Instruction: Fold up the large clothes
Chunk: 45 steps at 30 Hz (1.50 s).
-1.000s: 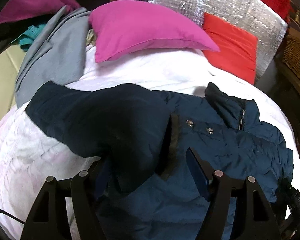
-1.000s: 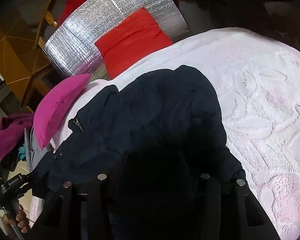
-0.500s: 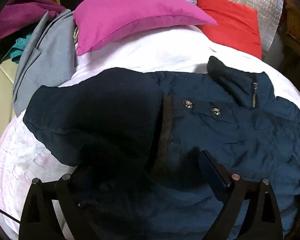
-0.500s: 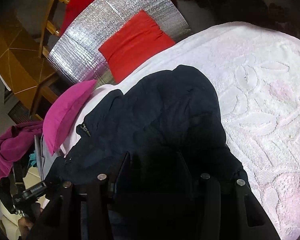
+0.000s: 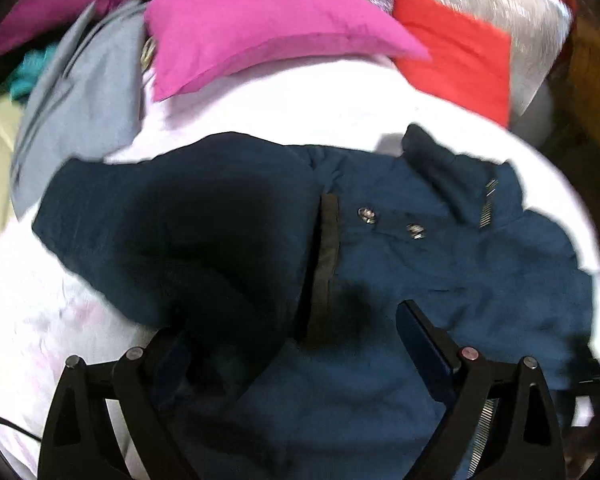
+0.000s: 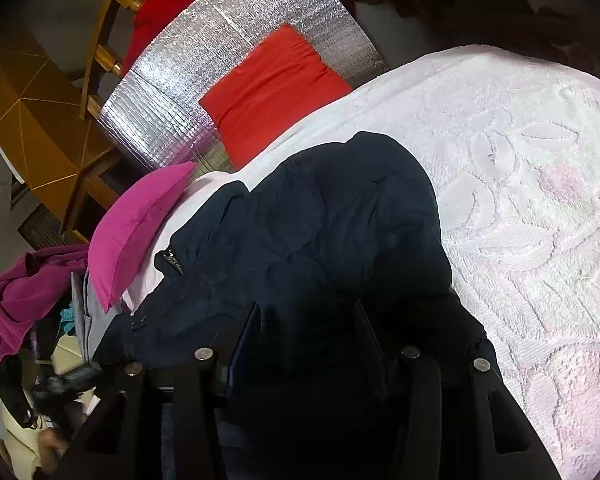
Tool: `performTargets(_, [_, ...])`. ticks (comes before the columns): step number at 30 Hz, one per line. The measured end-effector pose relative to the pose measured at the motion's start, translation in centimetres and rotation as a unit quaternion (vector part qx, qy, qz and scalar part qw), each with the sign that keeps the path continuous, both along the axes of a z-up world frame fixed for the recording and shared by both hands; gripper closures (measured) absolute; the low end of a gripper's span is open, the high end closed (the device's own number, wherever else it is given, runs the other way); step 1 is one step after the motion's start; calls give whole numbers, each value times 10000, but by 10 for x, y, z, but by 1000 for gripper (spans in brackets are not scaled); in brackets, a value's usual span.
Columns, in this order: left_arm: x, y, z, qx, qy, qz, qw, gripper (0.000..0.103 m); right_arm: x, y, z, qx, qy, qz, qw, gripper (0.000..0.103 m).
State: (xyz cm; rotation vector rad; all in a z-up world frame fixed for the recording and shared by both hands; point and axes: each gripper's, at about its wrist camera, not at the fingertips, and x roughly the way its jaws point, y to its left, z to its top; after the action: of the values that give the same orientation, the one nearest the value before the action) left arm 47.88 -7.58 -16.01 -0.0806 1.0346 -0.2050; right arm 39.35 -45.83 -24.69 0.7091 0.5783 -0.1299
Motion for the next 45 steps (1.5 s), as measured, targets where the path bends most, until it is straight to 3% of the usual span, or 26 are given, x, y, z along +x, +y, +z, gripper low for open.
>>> performTargets(2, [-13, 24, 19, -588, -43, -22, 9983, 8, -1, 0, 0, -10, -12, -7, 10000, 50])
performTargets(7, [-41, 49, 46, -1191, -192, -303, 9922, 8, -1, 2, 1, -65, -25, -4, 10000, 47])
performTargets(11, [-46, 54, 58, -2354, -79, -740, 9690, 8, -1, 2, 2, -113, -11, 13, 9999, 46])
performTargets(14, [-44, 47, 61, -2818, -127, -980, 9544, 8, -1, 2, 2, -109, -13, 13, 9999, 46])
performTargets(18, [-26, 28, 35, -3260, 497, -1139, 9372, 8, -2, 3, 2, -138, -3, 4, 9999, 46])
performTargets(20, [-15, 15, 15, -3227, 932, -1031, 9362, 8, -2, 3, 2, -159, 6, 0, 9999, 46])
performTargets(25, [5, 4, -28, -2698, 1528, -108, 9507, 8, -2, 6, 3, -193, 19, -13, 9998, 46])
performTargets(34, [26, 0, -48, -2559, 1076, 782, 9575, 10, -3, 4, 2, -138, -27, -6, 9999, 46])
performTargets(36, [27, 0, -48, -2554, 951, 862, 9583, 23, -3, 4, 1, -129, -39, -2, 9999, 46])
performTargets(38, [30, 1, -49, -2430, 943, 970, 9605, 51, -4, 4, 1, -114, -53, -3, 9999, 46])
performTargets(41, [26, 7, -47, -2221, 917, 1162, 9637, 73, -5, 3, 1, -78, -84, -9, 9999, 46])
performTargets(43, [23, 9, -45, -2211, 911, 1171, 9639, 85, -6, 2, 1, -42, -115, -14, 9999, 46])
performTargets(45, [19, 8, -41, -2191, 845, 1104, 9657, 88, -8, 1, 0, 18, -167, -25, 9999, 46])
